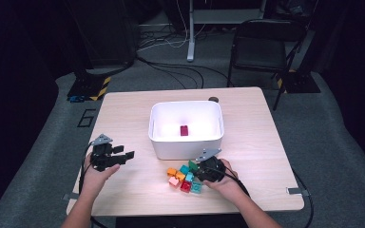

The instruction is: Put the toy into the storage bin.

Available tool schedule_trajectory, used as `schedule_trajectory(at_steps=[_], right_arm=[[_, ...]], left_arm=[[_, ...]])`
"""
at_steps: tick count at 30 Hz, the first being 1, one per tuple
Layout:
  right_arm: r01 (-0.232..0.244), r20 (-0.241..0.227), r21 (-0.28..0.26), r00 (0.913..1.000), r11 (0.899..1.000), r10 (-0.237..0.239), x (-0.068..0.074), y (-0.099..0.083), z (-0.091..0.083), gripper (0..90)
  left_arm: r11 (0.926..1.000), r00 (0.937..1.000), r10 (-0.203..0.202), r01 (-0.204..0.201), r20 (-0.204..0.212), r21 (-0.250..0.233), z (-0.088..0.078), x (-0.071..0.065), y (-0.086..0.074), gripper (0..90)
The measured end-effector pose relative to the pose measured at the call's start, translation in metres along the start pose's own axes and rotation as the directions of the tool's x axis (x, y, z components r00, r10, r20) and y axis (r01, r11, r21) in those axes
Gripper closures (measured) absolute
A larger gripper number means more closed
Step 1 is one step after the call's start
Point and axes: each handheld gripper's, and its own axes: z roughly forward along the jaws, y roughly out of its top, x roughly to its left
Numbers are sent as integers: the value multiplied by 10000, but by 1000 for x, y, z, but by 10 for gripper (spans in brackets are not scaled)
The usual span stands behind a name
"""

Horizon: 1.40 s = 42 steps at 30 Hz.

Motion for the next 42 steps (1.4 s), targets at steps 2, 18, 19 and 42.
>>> schedule_trajectory(at_steps=[2,18,19,42], right_arm=[[-18,-47,-91,10000,10000,17,2,2,-3,659],[-50,-791,-394,9969,9992,18,8,21,-37,659],[1,-815,-423,9967,9991,-35,8,23,-39,659],[17,-1351,-829,9908,9966,-129,7,66,-95,659]], left_arm=[[10000,10000,-1,1,0,9,0,0,0,373],[10000,10000,-69,69,17,50,1,0,-1,373],[10000,10000,-70,70,-22,-7,1,0,-1,373],[10000,10000,-89,89,-40,9,-1,3,-1,373]])
